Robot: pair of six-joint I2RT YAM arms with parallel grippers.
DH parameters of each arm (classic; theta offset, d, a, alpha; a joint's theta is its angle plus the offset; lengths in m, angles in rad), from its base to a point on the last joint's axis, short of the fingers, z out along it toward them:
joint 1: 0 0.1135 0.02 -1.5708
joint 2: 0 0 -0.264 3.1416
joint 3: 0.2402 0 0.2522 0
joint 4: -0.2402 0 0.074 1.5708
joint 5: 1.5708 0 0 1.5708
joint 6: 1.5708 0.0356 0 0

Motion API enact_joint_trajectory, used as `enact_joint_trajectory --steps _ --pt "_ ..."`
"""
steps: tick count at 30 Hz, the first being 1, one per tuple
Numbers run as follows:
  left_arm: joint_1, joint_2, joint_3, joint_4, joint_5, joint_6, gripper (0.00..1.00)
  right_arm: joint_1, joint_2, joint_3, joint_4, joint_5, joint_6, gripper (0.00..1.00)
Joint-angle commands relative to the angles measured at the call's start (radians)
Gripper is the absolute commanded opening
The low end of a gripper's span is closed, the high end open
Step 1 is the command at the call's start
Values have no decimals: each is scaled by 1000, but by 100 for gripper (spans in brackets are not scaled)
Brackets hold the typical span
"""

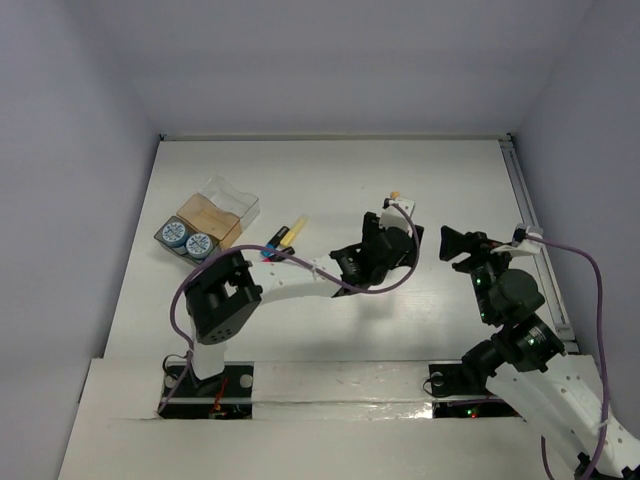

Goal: Sort the stationery into containers
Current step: Pick up the stationery from the center of the board, then place the stationery in the storage box.

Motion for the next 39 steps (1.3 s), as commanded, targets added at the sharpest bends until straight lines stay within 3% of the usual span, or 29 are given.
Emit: enact_joint_trajectory --steps 1,13,24,28,34,39 --pt "-1 29 86 -11 2 40 74 8 1 -2 49 19 -7 72" --pt "29 130 172 -64 22 38 64 8 -2 0 54 1 -17 72" --pt "74 94 154 -46 -35 55 19 8 7 1 60 -27 -20 68" --pt "120 -67 76 -72 -92 76 15 8 21 1 69 -50 -24 68" --pt "415 -452 -73 -218 -20 29 10 8 129 30 66 -116 -43 68" --pt "727 -620 -144 -342 91 1 9 8 190 56 54 -166 -46 68"
